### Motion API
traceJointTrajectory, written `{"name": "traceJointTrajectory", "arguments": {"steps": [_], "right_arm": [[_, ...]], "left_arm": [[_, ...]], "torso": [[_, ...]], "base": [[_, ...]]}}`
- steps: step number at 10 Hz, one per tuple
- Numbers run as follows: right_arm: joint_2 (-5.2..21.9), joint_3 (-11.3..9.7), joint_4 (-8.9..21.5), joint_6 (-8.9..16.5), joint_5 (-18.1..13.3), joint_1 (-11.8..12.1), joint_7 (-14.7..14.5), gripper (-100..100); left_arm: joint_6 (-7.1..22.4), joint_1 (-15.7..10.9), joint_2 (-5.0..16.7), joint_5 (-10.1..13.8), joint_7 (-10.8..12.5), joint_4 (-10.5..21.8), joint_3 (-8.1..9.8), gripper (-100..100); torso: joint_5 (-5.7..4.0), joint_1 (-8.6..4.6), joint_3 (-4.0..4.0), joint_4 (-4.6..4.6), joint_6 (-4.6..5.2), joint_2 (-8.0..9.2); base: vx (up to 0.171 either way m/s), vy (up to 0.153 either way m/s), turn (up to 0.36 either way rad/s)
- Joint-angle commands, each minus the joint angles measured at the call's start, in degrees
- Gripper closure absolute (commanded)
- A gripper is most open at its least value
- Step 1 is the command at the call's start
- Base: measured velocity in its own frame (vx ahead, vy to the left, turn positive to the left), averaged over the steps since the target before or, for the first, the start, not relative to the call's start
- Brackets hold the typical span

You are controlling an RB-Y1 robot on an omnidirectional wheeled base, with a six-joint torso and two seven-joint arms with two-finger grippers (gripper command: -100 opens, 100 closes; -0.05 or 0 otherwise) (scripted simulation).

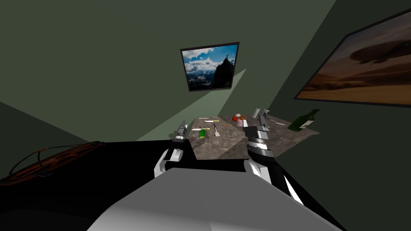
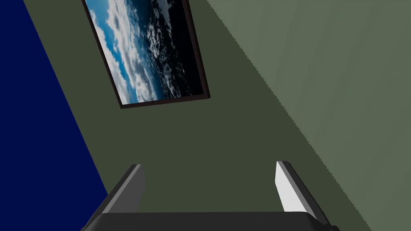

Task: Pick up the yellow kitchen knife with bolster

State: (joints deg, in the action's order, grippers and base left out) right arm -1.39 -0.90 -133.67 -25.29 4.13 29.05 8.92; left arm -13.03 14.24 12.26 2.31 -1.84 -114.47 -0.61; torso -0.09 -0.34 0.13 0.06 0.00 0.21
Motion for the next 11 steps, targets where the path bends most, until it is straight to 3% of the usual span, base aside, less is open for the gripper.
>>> {"name": "traceJointTrajectory", "arguments": {"steps": [1,2,3,5,6,7,8,9,10,11], "right_arm": [[0.0,0.0,0.0,0.0,0.0,0.0,0.0,0],[0.0,0.0,0.0,0.0,0.0,0.0,0.0,0],[0.0,0.0,0.0,0.0,0.0,0.0,0.0,0],[0.0,0.0,0.0,0.0,0.0,0.0,0.0,0],[0.0,0.0,0.0,0.0,0.0,0.0,0.0,0],[0.0,0.0,0.0,0.0,0.0,0.0,0.0,0],[0.0,0.0,0.0,0.0,0.0,0.0,0.0,0],[0.0,0.0,0.0,0.0,0.0,0.01,0.0,0],[0.0,0.0,0.0,0.0,0.0,0.01,0.0,0],[0.0,0.0,0.0,0.0,0.0,0.01,0.0,0]], "left_arm": [[2.68,-2.39,0.37,0.21,-0.27,2.83,0.07,-100],[4.13,-4.48,0.62,0.42,-0.5,4.85,0.08,-100],[4.84,-4.51,0.62,0.42,-0.5,5.33,0.08,-100],[8.57,-8.51,1.15,0.97,-0.86,9.26,0.05,-100],[9.33,-8.95,1.15,0.97,-0.86,10.63,0.05,-100],[11.34,-11.29,1.45,1.32,-1.0,13.01,0.02,-100],[11.65,-11.29,1.45,1.32,-1.0,13.41,0.02,-100],[13.99,-13.64,1.77,1.72,-1.1,15.13,-0.03,-100],[13.99,-13.69,1.77,1.72,-1.1,16.25,-0.03,-100],[16.31,-16.05,2.13,2.18,-1.17,18.46,-0.1,-100]], "torso": [[0.0,0.0,0.0,0.0,0.0,0.0],[0.0,-0.01,-0.01,-0.01,0.0,-0.01],[-0.02,-0.14,-0.01,-0.01,0.01,-0.02],[0.0,0.01,-0.06,-0.02,0.0,-0.1],[-0.01,-0.06,-0.03,-0.01,0.0,-0.04],[-0.01,0.0,-0.04,-0.01,0.0,-0.06],[0.0,0.03,-0.06,-0.02,-0.01,-0.11],[0.01,0.07,-0.09,-0.04,-0.01,-0.16],[0.0,0.03,-0.11,-0.04,-0.01,-0.19],[0.02,0.09,-0.12,-0.05,-0.01,-0.2]], "base": [[-0.062,-0.094,0.009],[-0.063,-0.136,0.013],[-0.035,-0.104,0.011],[-0.05,-0.099,0.02],[-0.049,-0.093,0.014],[-0.031,-0.083,0.024],[-0.017,-0.072,0.011],[-0.016,-0.087,0.028],[-0.012,-0.071,0.014],[-0.013,-0.087,0.029]]}}
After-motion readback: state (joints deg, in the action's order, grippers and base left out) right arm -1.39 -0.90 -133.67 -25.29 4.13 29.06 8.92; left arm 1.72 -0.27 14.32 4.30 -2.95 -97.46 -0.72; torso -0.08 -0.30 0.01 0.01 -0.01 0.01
